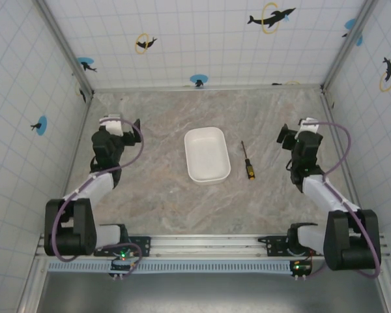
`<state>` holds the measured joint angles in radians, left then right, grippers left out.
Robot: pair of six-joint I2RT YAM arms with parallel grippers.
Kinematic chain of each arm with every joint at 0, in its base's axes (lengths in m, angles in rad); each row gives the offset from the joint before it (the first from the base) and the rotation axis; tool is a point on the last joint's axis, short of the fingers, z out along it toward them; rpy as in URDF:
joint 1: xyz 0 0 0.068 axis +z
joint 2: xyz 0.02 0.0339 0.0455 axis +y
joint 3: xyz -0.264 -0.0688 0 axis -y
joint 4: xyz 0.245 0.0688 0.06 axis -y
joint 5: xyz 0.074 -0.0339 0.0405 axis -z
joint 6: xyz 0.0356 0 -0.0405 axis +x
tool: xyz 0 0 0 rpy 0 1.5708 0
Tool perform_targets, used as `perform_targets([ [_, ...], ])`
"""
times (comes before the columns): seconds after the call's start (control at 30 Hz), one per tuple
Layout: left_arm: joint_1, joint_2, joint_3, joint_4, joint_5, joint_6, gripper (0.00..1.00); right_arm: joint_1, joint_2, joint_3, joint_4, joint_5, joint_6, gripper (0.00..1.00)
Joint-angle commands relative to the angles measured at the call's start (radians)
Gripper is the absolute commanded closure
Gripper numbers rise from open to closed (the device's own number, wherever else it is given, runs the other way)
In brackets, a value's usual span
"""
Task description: Put the screwdriver in the bin
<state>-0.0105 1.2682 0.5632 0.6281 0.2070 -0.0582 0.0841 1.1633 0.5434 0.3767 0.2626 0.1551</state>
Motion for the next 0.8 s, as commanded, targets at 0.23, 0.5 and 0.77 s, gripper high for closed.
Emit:
perform_targets([
  [0.23, -0.213, -0.029, -0.026, -0.265, 0.107, -0.187, 0.02, 0.162, 0.094, 0.184, -0.628, -0.334, 0.101, 0.03],
  [0.5, -0.269, -0.054, -0.100, -0.284, 0.097, -0.228, 0.02, 0.251, 0.193, 0.208, -0.668, -0.353, 0.135, 0.19],
  [0.77, -0.276, -0.093, -0.105, -0.360, 0.078, -0.225, 0.02, 0.316, 0.279, 0.216, -0.682, -0.318, 0.131, 0.27],
])
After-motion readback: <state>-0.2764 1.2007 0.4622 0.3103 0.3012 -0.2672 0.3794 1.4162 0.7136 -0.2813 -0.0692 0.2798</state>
